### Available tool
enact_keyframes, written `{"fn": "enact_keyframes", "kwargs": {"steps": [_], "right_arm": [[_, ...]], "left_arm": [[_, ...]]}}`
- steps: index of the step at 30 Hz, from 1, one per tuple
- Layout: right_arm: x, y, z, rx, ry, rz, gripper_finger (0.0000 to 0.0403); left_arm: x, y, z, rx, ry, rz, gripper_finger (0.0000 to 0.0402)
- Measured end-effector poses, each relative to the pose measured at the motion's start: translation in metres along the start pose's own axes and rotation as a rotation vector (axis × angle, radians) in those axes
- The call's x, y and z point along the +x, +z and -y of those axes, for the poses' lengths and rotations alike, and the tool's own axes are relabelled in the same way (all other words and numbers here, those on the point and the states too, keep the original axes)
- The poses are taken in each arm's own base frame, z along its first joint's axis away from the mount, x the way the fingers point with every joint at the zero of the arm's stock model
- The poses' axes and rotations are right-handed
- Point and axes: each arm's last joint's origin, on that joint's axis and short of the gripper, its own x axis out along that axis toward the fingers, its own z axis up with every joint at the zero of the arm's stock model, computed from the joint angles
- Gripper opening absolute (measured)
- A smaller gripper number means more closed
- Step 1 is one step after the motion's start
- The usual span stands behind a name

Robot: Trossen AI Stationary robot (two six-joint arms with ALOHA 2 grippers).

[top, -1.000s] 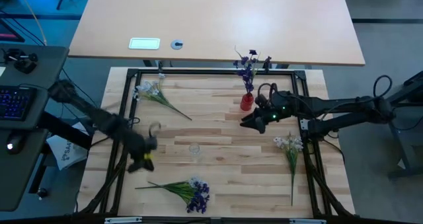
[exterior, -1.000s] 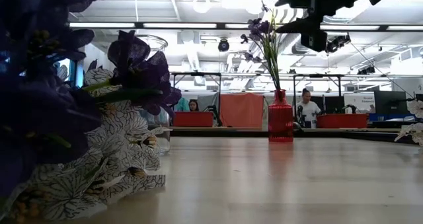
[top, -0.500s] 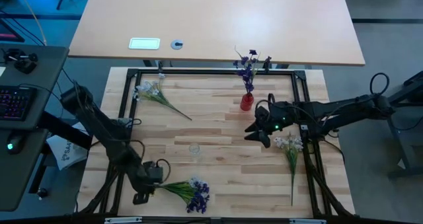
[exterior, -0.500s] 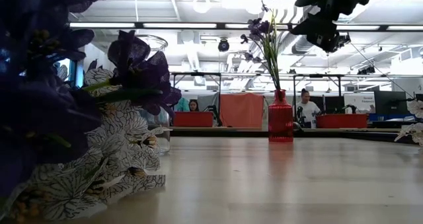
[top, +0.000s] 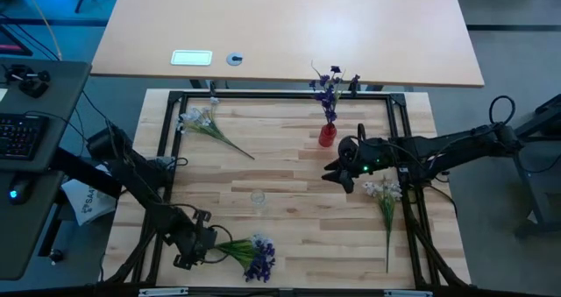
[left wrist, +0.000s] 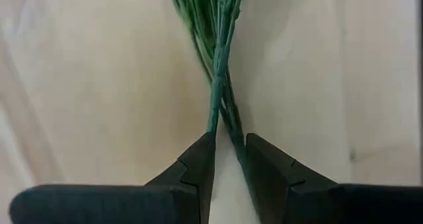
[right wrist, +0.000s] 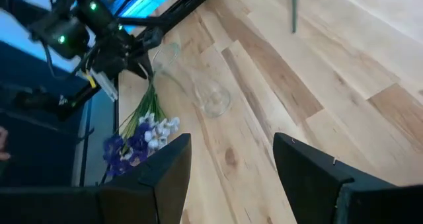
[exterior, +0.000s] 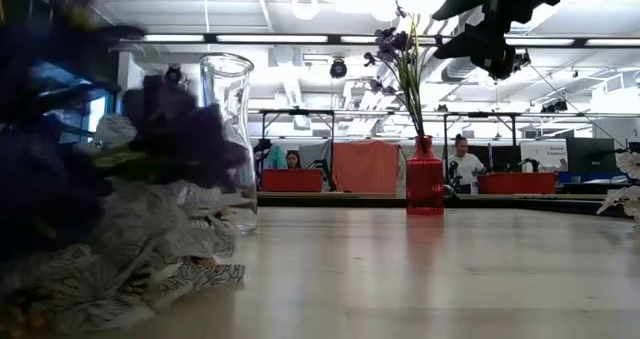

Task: Sort flowers into vase by color
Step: Put the blue flowers into the red crystal vase

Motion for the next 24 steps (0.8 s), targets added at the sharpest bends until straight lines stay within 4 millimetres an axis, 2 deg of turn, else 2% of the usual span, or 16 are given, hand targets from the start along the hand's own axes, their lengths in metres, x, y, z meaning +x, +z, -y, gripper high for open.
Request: {"fn": "enact_keyframes", "kwargs": {"steps": [11,15,19,24], "right_arm": [[0.0,0.001,0.001,0.0,-0.04,0.033,0.0209],[0.0,0.001,0.001,0.0,-0.043,0.036,0.0209],[0.0,0.001,0.001,-0.004,-0.043,0.036,0.0209],[0.0,0.001,0.001,-0.008,-0.046,0.037,0.0209]], "left_arm": [[-0.032,-0.004,-0.003,0.033,0.03,0.139,0.0076],[-0.029,-0.006,-0.006,0.024,0.042,0.137,0.0076],[-0.021,-0.011,-0.005,0.081,0.029,0.057,0.0076],[-0.013,-0.009,-0.003,0.094,0.053,0.07,0.0076]]}}
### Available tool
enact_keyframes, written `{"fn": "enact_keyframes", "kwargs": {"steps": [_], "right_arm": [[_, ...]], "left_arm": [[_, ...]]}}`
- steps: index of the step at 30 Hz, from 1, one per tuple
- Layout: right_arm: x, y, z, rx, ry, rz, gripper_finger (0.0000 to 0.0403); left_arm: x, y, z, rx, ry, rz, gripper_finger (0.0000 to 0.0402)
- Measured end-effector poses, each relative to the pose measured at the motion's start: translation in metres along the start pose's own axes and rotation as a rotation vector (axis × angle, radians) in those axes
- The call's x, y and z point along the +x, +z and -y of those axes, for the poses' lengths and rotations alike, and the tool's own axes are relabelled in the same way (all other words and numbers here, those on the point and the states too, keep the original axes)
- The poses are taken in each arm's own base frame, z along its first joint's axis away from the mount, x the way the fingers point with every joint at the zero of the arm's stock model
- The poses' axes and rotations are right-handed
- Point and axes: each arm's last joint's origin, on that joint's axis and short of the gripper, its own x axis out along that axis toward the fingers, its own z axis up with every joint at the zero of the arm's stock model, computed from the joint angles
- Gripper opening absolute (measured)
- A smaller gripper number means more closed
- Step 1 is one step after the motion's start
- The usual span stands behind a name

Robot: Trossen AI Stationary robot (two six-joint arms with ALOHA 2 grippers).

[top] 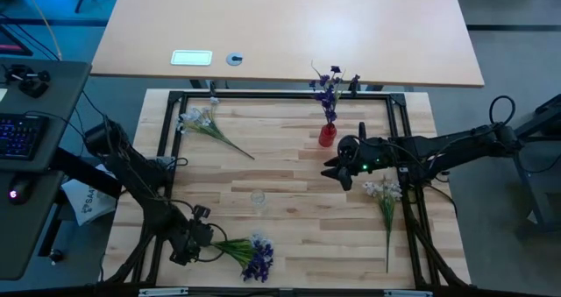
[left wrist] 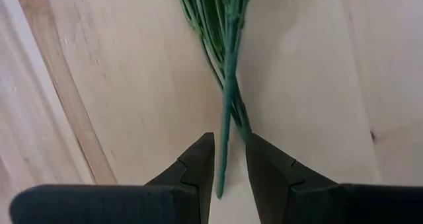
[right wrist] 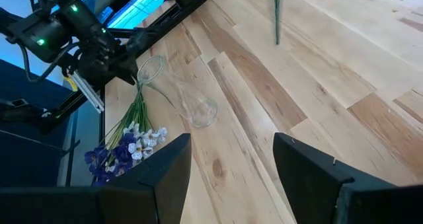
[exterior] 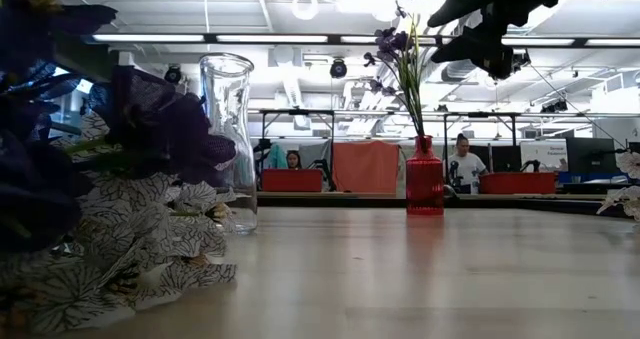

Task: Sort flowers into vase by color
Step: Put the blue flowers into the red crystal vase

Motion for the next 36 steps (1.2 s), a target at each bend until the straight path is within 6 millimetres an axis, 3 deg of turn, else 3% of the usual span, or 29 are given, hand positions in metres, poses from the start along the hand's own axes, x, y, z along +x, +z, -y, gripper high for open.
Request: {"fn": "enact_keyframes", "kwargs": {"steps": [15,22,28,33,36], "right_arm": [[0.0,0.0,0.001,0.0,-0.017,0.011,0.0209],[0.0,0.0,0.001,0.0,-0.015,0.009,0.0209],[0.0,0.001,0.0,0.016,-0.004,0.012,0.0209],[0.0,0.008,-0.006,-0.009,0.057,0.085,0.0209],[-0.003,0.018,-0.014,0.003,0.143,0.191,0.0209]], "left_arm": [[0.02,-0.001,0.001,0.022,0.045,-0.06,0.0074],[0.013,0.0,-0.001,-0.1,-0.014,-0.081,0.0008],[-0.042,0.005,0.0,-0.216,-0.144,0.048,0.0003],[-0.094,0.004,-0.013,-0.324,-0.194,0.307,0.0001],[-0.125,0.006,-0.025,-0.48,-0.188,0.491,0.0001]]}}
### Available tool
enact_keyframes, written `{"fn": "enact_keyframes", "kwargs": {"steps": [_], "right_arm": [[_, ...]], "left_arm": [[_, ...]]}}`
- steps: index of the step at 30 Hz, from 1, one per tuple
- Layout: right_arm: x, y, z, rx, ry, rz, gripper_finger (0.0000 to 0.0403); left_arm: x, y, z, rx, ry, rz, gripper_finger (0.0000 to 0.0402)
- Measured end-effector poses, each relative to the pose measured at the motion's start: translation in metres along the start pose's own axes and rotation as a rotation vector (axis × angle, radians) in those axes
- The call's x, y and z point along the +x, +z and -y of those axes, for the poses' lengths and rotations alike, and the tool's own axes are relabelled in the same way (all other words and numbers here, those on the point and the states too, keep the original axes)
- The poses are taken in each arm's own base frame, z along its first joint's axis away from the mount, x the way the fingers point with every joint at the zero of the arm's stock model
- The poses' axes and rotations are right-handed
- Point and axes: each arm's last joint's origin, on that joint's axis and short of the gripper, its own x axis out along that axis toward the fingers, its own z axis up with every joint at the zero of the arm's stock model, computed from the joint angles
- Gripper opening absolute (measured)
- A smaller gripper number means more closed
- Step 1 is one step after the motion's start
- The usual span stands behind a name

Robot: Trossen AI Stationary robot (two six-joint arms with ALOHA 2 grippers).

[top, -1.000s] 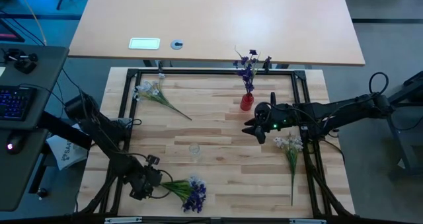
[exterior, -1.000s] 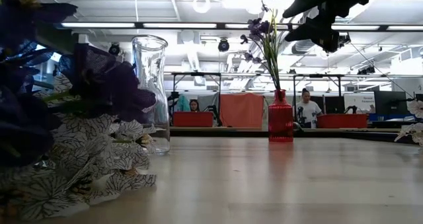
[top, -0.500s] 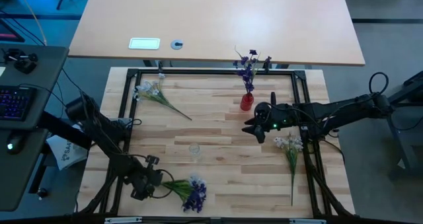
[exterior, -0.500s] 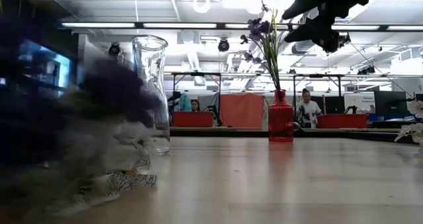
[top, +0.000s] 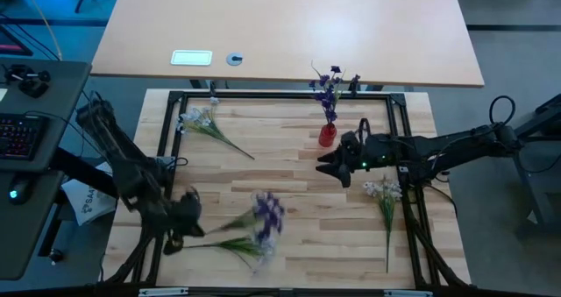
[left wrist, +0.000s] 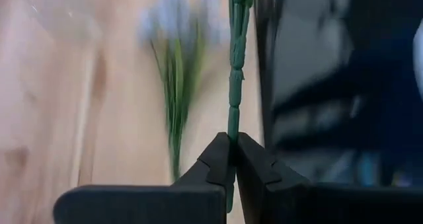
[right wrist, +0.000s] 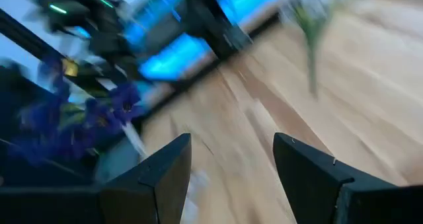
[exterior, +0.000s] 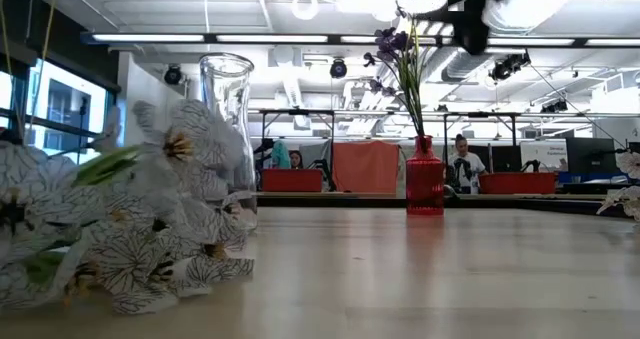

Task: Sort flowers into vase by color
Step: Put the blue flowers into the red crystal vase

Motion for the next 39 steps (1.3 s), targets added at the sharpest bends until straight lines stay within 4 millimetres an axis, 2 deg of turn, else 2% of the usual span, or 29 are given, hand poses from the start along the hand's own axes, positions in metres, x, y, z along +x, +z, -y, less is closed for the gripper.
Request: {"fn": "enact_keyframes", "kwargs": {"steps": [5,9,14,20,23,28,34,39], "right_arm": [[-0.003,0.019,-0.015,0.021,0.171,0.184,0.0209],[-0.001,0.02,-0.02,0.039,0.197,0.234,0.0209],[0.026,0.012,-0.024,0.038,0.135,0.318,0.0209],[0.066,0.028,-0.041,-0.058,0.109,0.462,0.0209],[0.082,0.043,-0.054,-0.122,0.116,0.485,0.0209],[0.094,0.063,-0.074,-0.253,0.113,0.453,0.0209],[0.098,0.072,-0.072,-0.27,-0.003,0.361,0.0209],[0.096,0.079,-0.075,-0.23,0.029,0.417,0.0209]], "left_arm": [[-0.036,0.043,-0.011,-0.189,0.111,0.417,0.0001],[-0.047,0.072,-0.026,-0.197,0.247,0.64,0.0001],[-0.036,0.105,-0.048,-0.137,0.335,0.681,0.0],[-0.019,0.14,-0.055,-0.064,0.218,0.752,0.0],[-0.01,0.148,-0.058,-0.051,0.197,0.763,0.0],[-0.001,0.153,-0.063,-0.105,0.186,0.752,0.0],[0.001,0.156,-0.058,-0.075,0.147,0.787,0.0],[-0.002,0.159,-0.056,-0.056,0.138,0.824,0.0]]}}
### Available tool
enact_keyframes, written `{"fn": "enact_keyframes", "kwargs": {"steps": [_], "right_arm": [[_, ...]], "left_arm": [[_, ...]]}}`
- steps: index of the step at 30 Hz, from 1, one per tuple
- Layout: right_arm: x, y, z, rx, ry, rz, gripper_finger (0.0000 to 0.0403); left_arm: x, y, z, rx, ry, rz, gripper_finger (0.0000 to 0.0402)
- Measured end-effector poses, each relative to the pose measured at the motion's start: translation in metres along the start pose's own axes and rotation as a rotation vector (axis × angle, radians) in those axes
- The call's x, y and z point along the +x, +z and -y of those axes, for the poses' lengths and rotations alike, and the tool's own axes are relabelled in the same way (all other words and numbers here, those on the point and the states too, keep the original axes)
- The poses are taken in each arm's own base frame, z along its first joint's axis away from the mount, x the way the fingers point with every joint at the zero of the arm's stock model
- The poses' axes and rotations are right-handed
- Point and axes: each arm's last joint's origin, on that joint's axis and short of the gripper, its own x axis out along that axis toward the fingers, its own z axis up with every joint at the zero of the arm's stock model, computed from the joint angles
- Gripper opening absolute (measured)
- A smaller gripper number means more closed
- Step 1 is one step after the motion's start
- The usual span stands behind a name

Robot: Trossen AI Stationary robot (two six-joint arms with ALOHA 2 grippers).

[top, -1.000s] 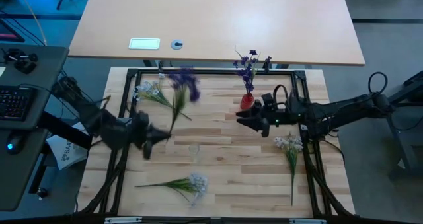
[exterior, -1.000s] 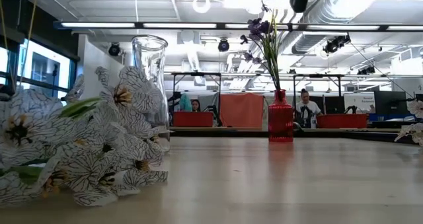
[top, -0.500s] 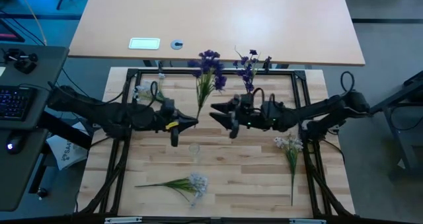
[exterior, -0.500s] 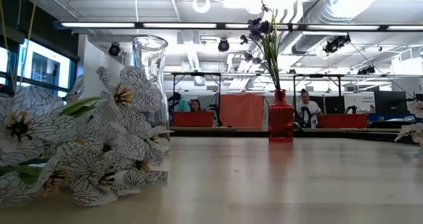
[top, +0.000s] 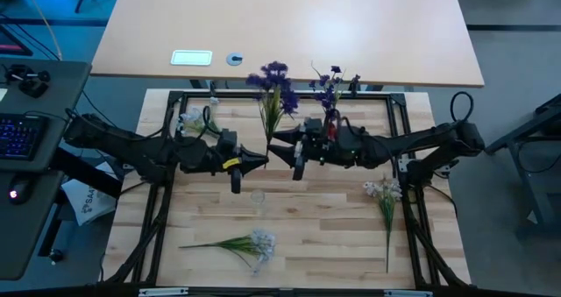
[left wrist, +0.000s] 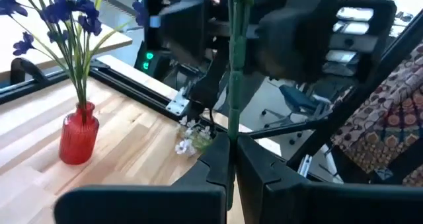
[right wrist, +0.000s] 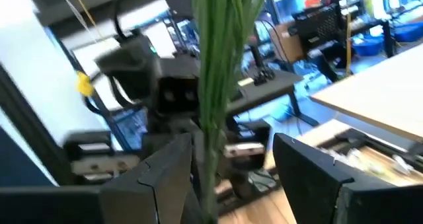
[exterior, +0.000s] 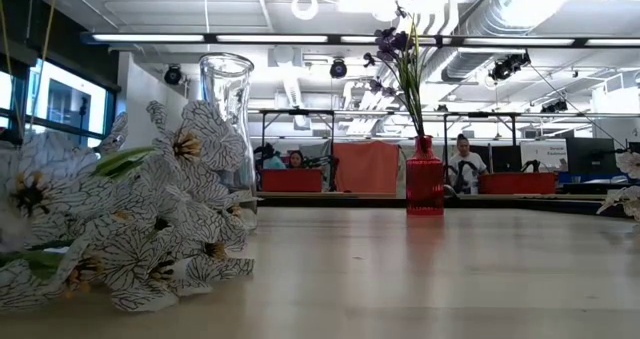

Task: Sort flowers into vase by color
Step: Put the blue flowers into the red crystal vase

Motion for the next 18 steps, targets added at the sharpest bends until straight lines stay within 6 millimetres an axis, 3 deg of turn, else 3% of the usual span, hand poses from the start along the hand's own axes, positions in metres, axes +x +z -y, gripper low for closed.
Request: {"fn": "enact_keyframes", "kwargs": {"steps": [9,12,16,18], "right_arm": [[0.0,0.003,-0.001,0.008,0.026,0.021,0.0184],[0.0,0.004,-0.002,0.006,0.031,0.034,0.0141],[0.0,0.002,-0.002,0.002,0.052,0.011,0.0038],[0.0,0.002,-0.003,0.0,0.073,0.001,0.0016]], "left_arm": [[0.011,-0.007,0.0,0.009,0.014,0.001,0.0],[0.017,-0.012,0.0,0.017,0.023,-0.015,0.0],[0.018,-0.013,0.0,0.054,0.024,-0.017,0.0005],[0.015,-0.011,0.0,0.073,0.026,-0.014,0.0014]]}}
